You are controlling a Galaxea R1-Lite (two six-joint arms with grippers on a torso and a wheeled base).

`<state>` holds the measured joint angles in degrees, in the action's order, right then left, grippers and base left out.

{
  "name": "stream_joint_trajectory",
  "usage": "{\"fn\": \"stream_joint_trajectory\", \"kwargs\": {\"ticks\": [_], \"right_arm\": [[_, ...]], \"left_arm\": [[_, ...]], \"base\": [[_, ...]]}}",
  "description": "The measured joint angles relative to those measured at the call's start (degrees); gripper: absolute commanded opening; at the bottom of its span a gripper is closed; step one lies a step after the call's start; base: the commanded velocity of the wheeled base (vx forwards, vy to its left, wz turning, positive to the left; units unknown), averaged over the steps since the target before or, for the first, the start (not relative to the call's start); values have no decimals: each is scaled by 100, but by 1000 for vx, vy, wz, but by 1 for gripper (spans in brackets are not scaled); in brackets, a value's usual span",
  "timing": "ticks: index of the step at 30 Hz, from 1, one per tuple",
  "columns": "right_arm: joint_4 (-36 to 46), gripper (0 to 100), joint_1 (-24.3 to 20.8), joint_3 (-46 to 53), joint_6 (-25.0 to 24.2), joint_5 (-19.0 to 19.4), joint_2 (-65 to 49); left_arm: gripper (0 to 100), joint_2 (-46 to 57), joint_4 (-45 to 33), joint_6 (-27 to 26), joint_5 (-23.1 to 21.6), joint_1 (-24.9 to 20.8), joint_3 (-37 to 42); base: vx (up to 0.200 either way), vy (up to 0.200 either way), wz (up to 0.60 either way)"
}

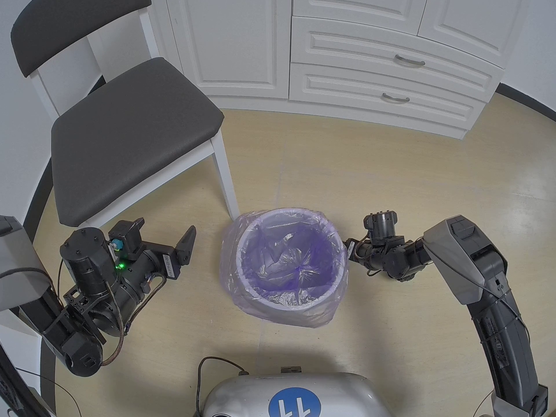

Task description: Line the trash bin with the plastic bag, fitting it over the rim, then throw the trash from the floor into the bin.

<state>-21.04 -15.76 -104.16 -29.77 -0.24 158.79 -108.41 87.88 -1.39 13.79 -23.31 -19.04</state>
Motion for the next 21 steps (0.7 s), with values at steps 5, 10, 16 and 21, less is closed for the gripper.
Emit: {"fn": "stream_joint_trajectory", "kwargs": {"ticks": [5, 10, 16, 21], "right_arm": [[-46, 100, -182, 289, -9, 11, 9], [-68, 100, -133, 430, 16, 22, -55], [-38, 100, 140, 768, 123, 57, -406], [-61, 100, 386, 1496, 591, 93, -1136]], "left_arm": [[100, 12, -2, 5, -2, -15, 17], [100, -115, -2, -13, 6, -22, 26], [100, -380, -2, -38, 115, -28, -9], [100, -653, -5, -16, 184, -65, -46]], "base": [[0, 0, 0], [0, 0, 0], [0, 0, 0], [0, 0, 0]]}}
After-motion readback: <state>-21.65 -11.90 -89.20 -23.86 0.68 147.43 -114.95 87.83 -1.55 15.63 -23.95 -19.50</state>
